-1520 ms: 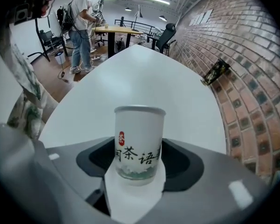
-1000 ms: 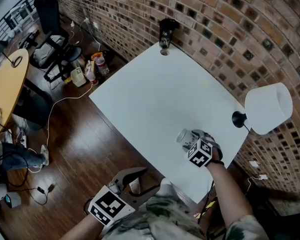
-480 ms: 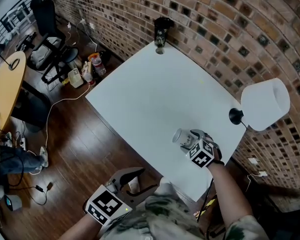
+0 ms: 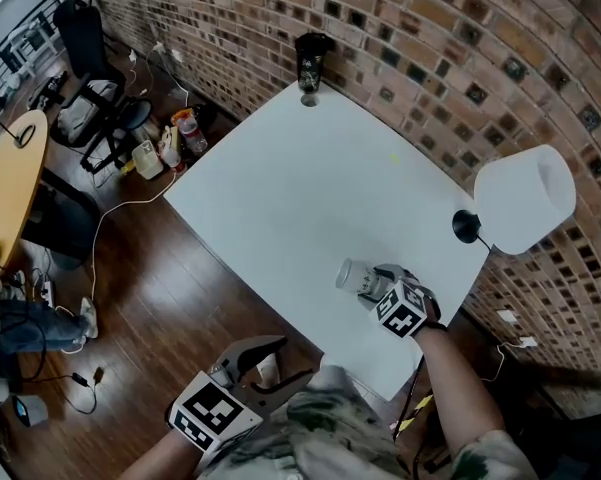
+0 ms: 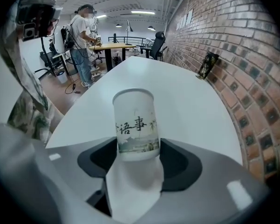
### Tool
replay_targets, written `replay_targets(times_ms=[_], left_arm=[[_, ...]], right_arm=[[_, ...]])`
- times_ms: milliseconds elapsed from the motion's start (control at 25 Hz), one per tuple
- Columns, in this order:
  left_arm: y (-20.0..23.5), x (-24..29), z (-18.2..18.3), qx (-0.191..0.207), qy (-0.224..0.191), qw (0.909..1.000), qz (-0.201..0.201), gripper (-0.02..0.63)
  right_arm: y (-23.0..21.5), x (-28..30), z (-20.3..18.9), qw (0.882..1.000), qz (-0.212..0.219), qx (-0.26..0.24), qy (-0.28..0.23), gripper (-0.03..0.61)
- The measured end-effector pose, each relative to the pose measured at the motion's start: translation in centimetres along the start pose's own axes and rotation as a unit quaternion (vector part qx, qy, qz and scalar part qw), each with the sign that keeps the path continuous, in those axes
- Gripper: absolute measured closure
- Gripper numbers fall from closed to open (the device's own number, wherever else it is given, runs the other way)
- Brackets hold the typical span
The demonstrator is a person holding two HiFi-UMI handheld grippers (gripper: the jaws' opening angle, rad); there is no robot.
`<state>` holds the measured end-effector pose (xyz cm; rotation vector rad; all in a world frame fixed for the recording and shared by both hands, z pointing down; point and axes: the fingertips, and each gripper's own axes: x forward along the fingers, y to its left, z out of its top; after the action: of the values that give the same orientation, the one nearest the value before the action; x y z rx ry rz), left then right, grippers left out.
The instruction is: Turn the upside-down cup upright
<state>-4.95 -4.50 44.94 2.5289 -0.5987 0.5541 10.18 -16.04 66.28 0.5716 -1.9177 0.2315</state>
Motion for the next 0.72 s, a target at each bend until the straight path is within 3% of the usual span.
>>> replay_targets(times_ms=[360,720], left_arm=[[-0.3,-0.4,0.2,-0.002,-0.014,0.9999,0.008,0.362],[0.1,-1.2,0.0,-0.008,-0.038,0.9992,-0.001,0.364]], right_arm=[[-0.6,-1.9,0.6,1.0,-0.017,-0.009,-0.001,0.298],[-1.2,-4.4,1.7,0.997,-0.034,-0.051,0.043,0.301]])
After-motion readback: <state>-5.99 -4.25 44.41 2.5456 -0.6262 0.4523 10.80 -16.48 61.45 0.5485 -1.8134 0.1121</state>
